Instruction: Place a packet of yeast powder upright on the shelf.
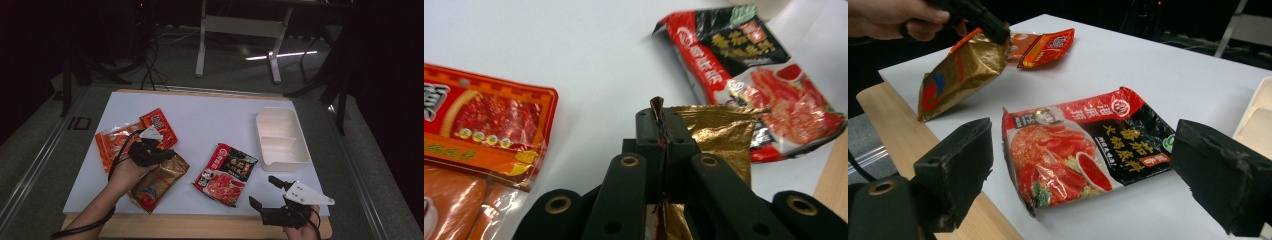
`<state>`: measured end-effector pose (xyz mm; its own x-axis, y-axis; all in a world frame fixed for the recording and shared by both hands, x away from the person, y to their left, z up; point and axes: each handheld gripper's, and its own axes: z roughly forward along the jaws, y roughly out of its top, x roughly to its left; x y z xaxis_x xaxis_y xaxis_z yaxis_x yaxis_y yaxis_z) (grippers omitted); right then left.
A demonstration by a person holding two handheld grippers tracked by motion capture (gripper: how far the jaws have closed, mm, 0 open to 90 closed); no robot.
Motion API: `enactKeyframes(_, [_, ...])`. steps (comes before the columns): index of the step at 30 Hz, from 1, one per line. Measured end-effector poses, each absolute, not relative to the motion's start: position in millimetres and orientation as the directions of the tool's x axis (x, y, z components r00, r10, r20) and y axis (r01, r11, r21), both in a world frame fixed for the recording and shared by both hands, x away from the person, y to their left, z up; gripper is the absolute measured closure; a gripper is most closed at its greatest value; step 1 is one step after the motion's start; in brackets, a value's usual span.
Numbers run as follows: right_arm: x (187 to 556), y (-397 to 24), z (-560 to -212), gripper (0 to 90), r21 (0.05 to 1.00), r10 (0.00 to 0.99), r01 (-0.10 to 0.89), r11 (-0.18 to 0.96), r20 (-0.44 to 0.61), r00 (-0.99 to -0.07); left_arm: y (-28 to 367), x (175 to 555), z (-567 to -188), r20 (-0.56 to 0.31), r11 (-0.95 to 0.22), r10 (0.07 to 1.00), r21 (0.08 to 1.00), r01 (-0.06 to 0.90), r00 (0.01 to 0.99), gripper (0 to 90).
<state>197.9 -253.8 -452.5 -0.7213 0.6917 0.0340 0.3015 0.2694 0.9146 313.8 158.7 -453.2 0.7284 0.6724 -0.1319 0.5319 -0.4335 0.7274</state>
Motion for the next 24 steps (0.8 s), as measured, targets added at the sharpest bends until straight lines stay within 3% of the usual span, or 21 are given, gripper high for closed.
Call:
enactKeyframes(5, [197.0, -255.3, -449.3, 15.2, 0.928, 0.66, 0.218, 0.304, -0.04, -0.75, 162.4, 297.5, -441.4, -0.147, -0.398, 0.659, 0.764, 0.508, 0.738, 88.7])
enactKeyframes(17, [191.8, -251.2, -435.2, 10.4, 0.912, 0.672, 0.284, 0.295, 0.014, -0.741, 157.6, 257.2, -403.4, -0.151, -0.334, 0.58, 0.852, 0.403, 0.801, 88.7])
enactKeyframes(19, [187.9, -250.6, -424.0, 10.0, 0.924, 0.675, 0.261, 0.279, 0.005, -0.738, 152.2, 247.9, -395.2, -0.166, -0.233, 0.573, 0.905, 0.355, 0.802, 88.7])
enactKeyframes(22, [184.3, -252.0, -414.8, 10.0, 0.941, 0.675, 0.22, 0.258, -0.013, -0.738, 146.0, 247.3, -396.6, -0.189, -0.201, 0.561, 0.914, 0.354, 0.806, 88.7])
enactKeyframes(24, [181.5, -251.3, -407.6, 10.0, 0.943, 0.671, 0.191, 0.273, -0.044, -0.74, 135.5, 248.4, -400.9, -0.149, -0.214, 0.561, 0.924, 0.316, 0.814, 88.6])
